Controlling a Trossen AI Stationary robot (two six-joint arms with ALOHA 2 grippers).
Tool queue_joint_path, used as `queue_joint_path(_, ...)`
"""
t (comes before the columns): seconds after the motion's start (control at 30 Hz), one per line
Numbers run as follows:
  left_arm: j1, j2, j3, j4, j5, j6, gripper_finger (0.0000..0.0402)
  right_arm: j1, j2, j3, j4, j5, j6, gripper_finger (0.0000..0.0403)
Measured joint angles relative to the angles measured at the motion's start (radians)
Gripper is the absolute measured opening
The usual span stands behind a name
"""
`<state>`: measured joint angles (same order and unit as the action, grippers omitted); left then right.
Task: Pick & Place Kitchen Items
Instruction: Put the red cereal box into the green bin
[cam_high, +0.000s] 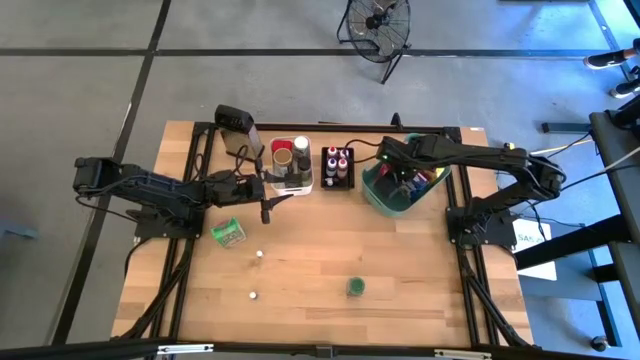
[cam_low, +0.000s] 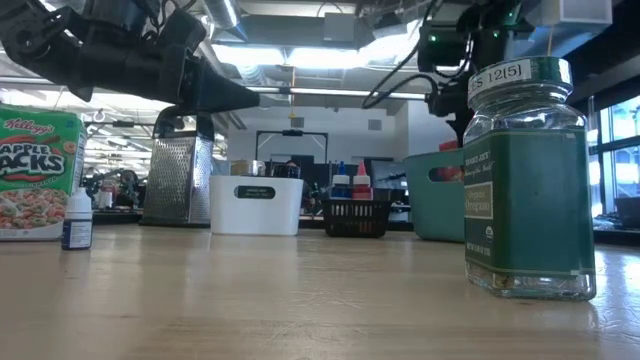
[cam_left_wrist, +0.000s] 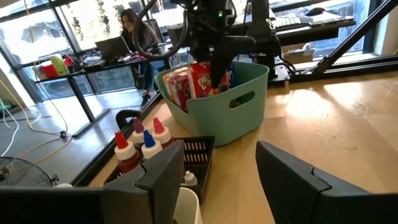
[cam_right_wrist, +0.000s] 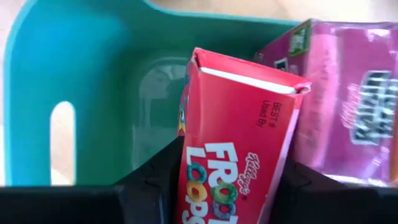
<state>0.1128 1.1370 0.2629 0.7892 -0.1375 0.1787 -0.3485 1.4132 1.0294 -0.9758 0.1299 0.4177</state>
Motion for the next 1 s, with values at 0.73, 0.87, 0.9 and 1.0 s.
queue_joint_path(0.73, 0.0, 0.0, 0.0, 0.0, 0.0, 0.017, 0.0196, -0.025, 0.0, -0.058, 0.119, -0.019, -0.009, 0.0271)
queue_joint_path(0.87, 0.0, 0.0, 0.0, 0.0, 0.0, 0.018, 0.0196, -0.026, -0.007, -0.057, 0.112, 0.013, 0.018, 0.0289)
queue_joint_path(0.9, 0.0, 0.0, 0.0, 0.0, 0.0, 0.018, 0.0196, -0.026, -0.008, -0.052, 0.112, 0.012, 0.019, 0.029)
queue_joint_path(1.0, 0.0, 0.0, 0.0, 0.0, 0.0, 0.018, 0.0196, -0.026, -0.007, -0.017, 0.091, -0.039, 0.015, 0.0291)
